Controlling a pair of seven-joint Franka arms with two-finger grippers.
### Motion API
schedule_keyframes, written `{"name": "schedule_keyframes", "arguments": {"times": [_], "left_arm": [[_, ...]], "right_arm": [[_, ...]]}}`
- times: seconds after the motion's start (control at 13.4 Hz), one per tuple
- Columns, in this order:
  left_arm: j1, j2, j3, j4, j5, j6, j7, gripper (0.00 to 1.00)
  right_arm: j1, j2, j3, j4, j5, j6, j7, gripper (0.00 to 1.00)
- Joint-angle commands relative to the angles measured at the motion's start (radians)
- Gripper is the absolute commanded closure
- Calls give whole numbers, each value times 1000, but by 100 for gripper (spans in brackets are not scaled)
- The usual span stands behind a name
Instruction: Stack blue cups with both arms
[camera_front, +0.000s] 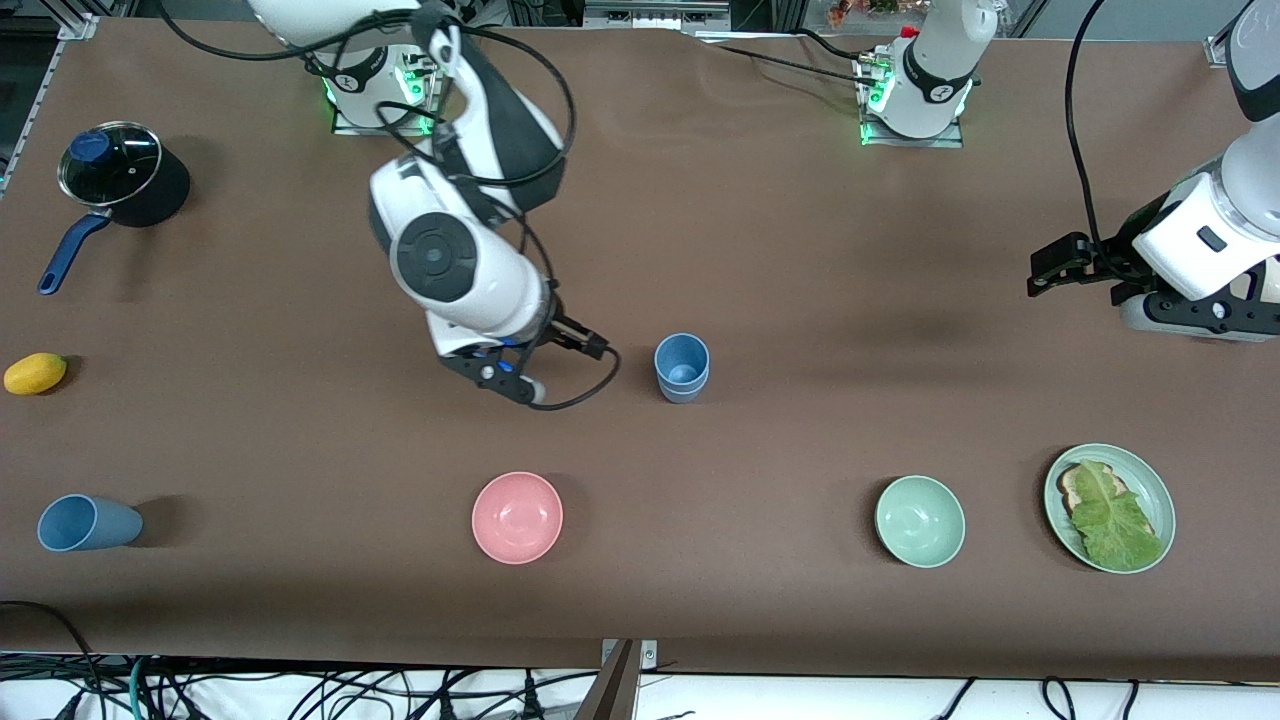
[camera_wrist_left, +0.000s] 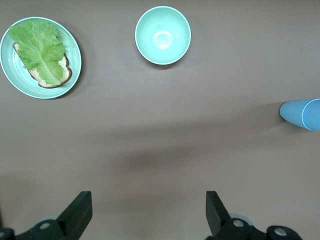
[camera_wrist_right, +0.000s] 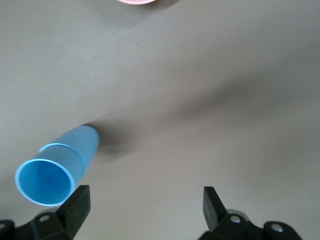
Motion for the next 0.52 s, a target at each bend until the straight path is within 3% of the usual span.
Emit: {"name": "schedule_keyframes", "arguments": {"times": [0.0, 0.45], "left_arm": [[-2, -23, 3, -23, -9, 6, 9, 0], [-4, -23, -5, -23, -8, 6, 8, 0]], "right_arm": [[-9, -43, -45, -13, 5, -85, -77, 0], [-15, -74, -154, -21, 0, -200, -241, 0]]}}
